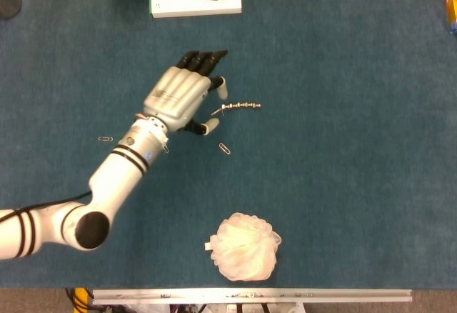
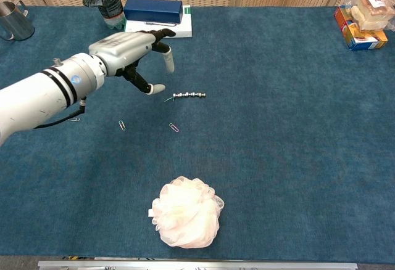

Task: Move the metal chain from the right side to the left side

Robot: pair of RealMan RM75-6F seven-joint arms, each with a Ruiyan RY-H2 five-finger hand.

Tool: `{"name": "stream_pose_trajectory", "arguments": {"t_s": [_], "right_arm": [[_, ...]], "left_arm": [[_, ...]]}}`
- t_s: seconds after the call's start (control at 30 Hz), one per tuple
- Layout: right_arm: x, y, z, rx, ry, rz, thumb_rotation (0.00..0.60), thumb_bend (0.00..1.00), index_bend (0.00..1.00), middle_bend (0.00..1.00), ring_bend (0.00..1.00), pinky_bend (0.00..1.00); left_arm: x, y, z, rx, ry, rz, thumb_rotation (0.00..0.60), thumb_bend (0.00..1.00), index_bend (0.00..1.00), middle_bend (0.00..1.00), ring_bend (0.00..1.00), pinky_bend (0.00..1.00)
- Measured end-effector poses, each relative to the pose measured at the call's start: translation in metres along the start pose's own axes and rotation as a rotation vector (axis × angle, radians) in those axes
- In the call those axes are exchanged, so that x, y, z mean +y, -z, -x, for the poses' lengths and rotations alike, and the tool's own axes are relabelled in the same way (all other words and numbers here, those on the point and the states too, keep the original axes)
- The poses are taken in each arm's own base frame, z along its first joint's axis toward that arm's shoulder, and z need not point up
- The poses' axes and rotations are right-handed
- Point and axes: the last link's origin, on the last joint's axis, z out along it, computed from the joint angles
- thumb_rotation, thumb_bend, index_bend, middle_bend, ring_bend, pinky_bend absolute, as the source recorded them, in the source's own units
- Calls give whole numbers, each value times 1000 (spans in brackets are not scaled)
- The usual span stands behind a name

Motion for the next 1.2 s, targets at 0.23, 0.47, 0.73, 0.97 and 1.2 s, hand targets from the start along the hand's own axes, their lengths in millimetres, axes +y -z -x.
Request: {"name": "stream_pose_trajectory", "arguments": {"t_s": [0.23, 0.47, 0.73, 0.97, 1.2], "right_arm": [[7, 5, -1, -10, -9, 11, 600, 32, 266, 109, 0, 36], [13, 10, 1, -17, -18, 25, 600, 32, 266, 109, 0, 35], [18, 11, 4, -25, -28, 35, 600, 32, 271, 109, 0, 36], [19, 9, 4, -25, -38, 34, 600, 32, 282, 109, 0, 35], [18, 9, 3, -17, -42, 29, 600, 31, 282, 109, 0, 36]], "left_arm": [[12, -21, 13, -34, -17, -1, 600, 281, 378, 0, 0, 28], [19, -36, 19, -46, -26, -4, 600, 281, 378, 0, 0, 27], [15, -51, 24, -54, -54, -32, 600, 281, 378, 0, 0, 28], [18, -62, 25, -46, -33, -41, 600, 281, 389, 0, 0, 28], [21, -65, 25, -42, 2, -35, 600, 281, 421, 0, 0, 28]]}}
